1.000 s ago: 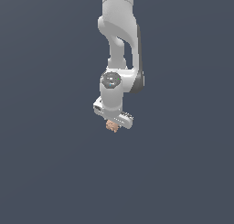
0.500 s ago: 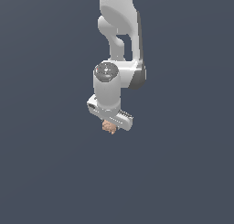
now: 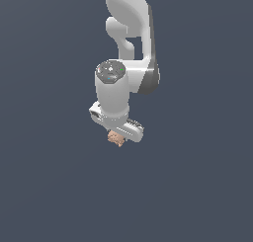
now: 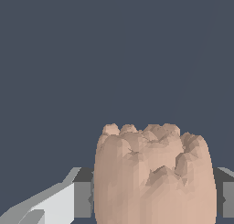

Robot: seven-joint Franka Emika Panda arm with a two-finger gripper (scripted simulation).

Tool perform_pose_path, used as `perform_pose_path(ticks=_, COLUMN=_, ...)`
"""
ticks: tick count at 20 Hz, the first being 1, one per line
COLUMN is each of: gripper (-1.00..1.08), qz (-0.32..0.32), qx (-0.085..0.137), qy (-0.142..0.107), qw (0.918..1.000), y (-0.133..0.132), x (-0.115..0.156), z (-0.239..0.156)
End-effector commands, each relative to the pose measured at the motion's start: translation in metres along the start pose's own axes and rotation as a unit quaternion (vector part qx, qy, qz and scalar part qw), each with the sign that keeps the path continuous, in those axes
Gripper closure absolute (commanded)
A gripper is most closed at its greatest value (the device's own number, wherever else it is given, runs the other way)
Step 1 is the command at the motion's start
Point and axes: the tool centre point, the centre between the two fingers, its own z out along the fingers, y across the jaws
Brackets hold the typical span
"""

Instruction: Pick up the object and move it to a goal position.

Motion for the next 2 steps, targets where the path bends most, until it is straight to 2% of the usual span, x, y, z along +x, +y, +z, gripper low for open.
perform_pose_path(ticks=1, gripper=1.08, qz=0.0, qx=0.0, qy=-0.001, qw=1.0, y=-0.0005, x=0.0018, z=-0.0018)
perform_pose_path(ticks=2, gripper=1.08, qz=0.0, qx=0.0, qy=-0.001, qw=1.0, y=-0.0006, x=0.0019, z=-0.0019)
